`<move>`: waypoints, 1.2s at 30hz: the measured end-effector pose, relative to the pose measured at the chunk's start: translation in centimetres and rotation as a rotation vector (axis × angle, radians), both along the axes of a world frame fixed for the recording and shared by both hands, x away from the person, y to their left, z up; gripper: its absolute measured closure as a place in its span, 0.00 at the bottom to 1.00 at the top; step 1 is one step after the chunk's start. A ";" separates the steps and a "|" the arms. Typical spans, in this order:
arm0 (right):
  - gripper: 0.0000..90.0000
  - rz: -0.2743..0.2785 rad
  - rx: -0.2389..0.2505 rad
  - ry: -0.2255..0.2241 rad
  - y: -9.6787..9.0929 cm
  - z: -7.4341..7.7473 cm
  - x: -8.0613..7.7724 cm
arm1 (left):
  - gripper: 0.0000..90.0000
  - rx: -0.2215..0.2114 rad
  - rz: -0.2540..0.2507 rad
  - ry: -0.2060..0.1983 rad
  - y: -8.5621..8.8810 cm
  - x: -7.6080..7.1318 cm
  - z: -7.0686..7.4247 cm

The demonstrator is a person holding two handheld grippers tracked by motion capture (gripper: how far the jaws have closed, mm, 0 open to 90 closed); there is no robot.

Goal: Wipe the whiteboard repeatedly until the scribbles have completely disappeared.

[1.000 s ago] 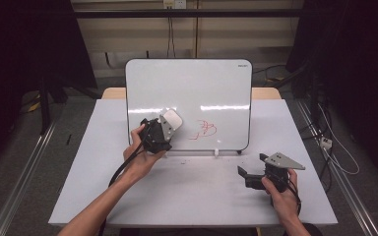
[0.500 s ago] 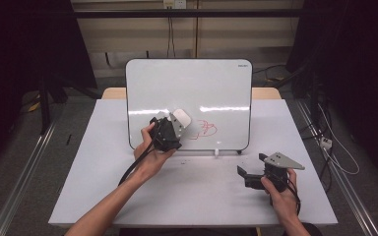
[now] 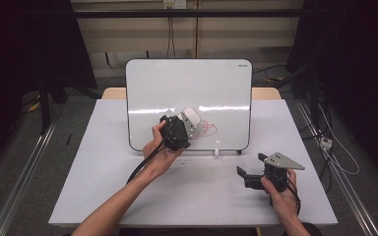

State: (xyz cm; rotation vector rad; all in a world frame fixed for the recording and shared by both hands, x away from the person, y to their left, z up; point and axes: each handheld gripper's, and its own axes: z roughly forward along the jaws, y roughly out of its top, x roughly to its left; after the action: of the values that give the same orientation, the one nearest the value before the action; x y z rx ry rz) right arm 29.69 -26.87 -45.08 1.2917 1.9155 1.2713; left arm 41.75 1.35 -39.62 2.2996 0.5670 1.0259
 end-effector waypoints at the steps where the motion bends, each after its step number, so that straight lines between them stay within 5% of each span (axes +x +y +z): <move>1: 0.06 0.002 -0.003 0.000 0.0 0.0 0.0 | 0.34 0.008 -0.002 -0.002 -0.3 -0.1 -0.1; 15: 0.06 0.006 -0.006 -0.001 0.0 0.0 0.0 | 0.34 0.076 -0.059 -0.025 -2.6 -1.6 -1.6; 23: 0.06 0.008 -0.006 -0.001 -0.1 0.0 0.0 | 0.35 0.060 -0.107 0.005 -2.2 -1.2 -1.2; 36: 0.06 0.006 0.000 0.003 -0.2 0.0 -0.1 | 0.35 -0.024 -0.052 0.036 -1.9 1.4 1.9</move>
State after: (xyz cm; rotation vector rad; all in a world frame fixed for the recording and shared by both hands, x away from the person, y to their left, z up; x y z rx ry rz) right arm 29.62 -27.02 -45.06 1.2893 1.9224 1.2737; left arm 43.17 -0.52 -37.75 2.3042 0.5276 0.9497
